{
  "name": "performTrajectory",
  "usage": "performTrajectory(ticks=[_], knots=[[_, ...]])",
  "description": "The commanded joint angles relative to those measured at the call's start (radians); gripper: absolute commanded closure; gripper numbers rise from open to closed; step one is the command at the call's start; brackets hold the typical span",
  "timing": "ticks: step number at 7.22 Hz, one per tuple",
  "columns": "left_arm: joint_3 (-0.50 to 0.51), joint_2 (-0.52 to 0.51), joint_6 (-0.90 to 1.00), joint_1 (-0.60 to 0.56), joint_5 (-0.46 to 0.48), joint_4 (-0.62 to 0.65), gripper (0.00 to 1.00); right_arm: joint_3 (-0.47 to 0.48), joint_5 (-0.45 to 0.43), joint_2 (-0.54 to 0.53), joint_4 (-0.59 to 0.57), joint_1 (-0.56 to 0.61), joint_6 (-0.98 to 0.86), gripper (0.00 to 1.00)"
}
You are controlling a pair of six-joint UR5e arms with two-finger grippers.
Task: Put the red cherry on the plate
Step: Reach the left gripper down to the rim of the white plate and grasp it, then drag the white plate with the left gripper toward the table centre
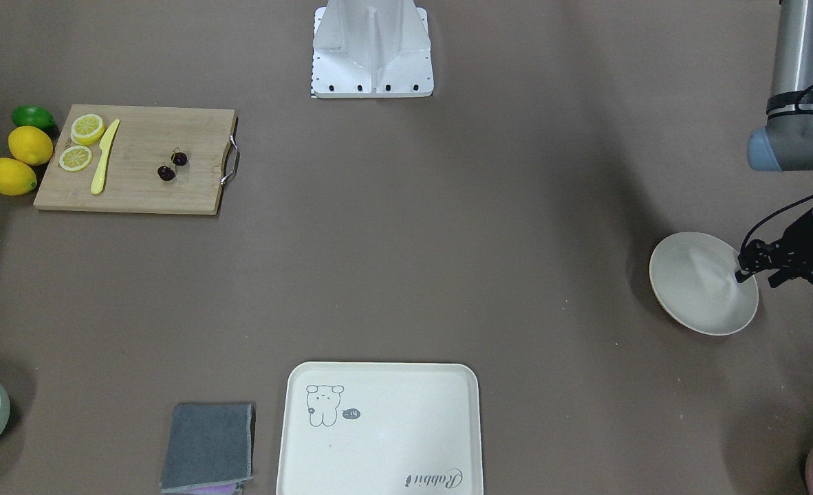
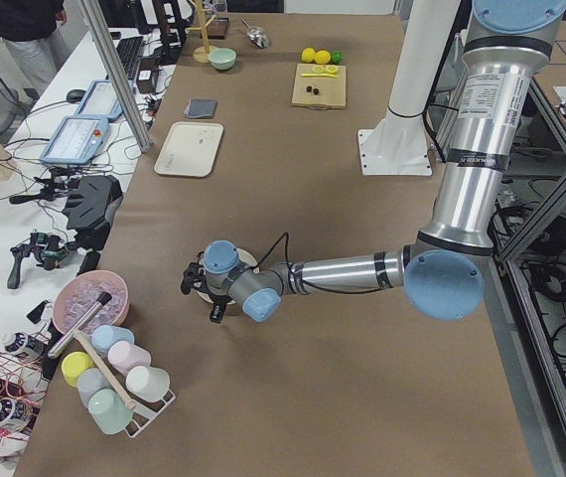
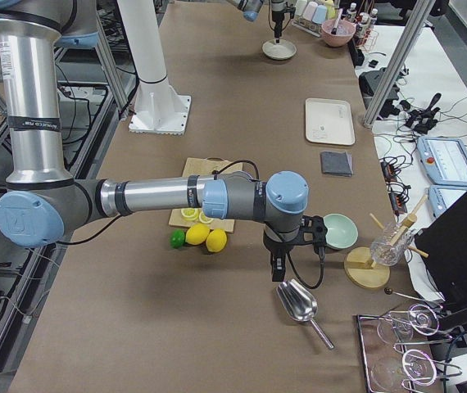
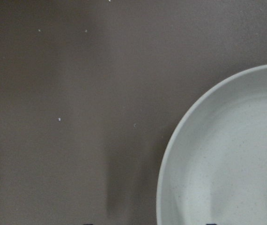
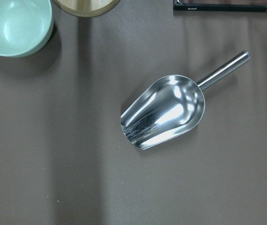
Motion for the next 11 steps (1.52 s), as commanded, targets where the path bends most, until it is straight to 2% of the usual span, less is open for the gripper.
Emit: performTrajectory(ticks=[1,2,3,5,7,8,9,11], knots=[[-0.001,0.001,0.003,0.0,0.0,0.0,0.79,0.004,0.0,-0.003,0.0,0.0,0.003,0.0],[-0.002,0.001,0.0,0.0,-0.005,-0.002,0.92,0.004,0.0,-0.003,0.0,0.0,0.003,0.0],[-0.005,0.001,0.0,-0.003,-0.011,-0.002,1.0,0.004,-0.001,-0.003,0.0,0.0,0.003,0.0],[-0.004,-0.031,-0.042,-0.082,-0.072,0.015,1.0,0.016,0.0,-0.001,0.002,0.0,0.002,0.0],[-0.004,-0.085,-0.054,-0.185,-0.211,0.154,1.0,0.03,0.006,-0.001,0.003,0.0,-0.005,0.0],[-0.005,-0.094,-0.061,-0.195,-0.265,0.165,1.0,0.03,0.035,-0.006,0.043,0.0,0.0,0.0],[-0.022,-0.12,-0.133,-0.183,-0.264,0.167,1.0,0.03,0.036,-0.006,0.054,0.0,0.001,0.0],[-0.135,-0.191,-0.483,-0.048,-0.253,0.155,1.0,0.068,0.048,0.002,0.054,-0.021,0.021,0.0]])
